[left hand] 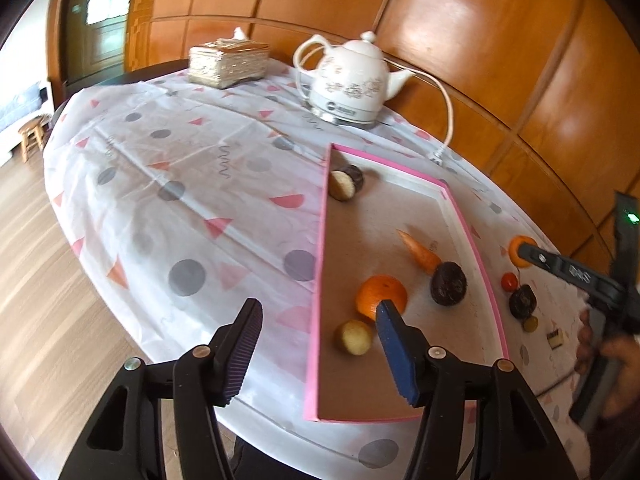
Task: Organize fruits
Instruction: 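Carry the orange into the pink tray and open the right tool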
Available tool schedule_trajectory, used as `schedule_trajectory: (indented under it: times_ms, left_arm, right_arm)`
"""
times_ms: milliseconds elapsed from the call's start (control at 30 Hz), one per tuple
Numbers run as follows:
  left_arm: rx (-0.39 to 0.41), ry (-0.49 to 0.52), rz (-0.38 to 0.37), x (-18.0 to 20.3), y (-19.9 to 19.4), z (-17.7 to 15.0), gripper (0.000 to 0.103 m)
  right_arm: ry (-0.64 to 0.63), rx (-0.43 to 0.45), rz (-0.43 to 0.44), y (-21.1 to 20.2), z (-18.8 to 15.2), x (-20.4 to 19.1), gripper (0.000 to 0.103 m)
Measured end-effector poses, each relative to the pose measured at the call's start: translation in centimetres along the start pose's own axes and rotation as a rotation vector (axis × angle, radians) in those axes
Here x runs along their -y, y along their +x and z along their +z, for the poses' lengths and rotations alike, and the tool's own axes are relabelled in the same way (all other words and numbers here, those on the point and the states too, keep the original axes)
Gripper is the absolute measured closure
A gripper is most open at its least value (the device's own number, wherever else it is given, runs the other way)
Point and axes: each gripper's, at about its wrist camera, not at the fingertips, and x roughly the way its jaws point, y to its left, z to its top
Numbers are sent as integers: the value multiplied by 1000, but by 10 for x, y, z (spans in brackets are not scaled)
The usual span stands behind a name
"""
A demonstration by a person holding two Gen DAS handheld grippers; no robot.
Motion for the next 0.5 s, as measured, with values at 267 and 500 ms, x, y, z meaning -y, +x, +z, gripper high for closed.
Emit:
schedule_trajectory:
  times_ms: [267,500]
  left_arm:
    - [4,-65,25,-15,-3,2,36]
    - [11,-127,53,-32,-4,6,34]
  right_arm:
    - [-82,-19,127,-17,-22,-44,65]
    - [-142,-74,187,-15,-46,-74,65]
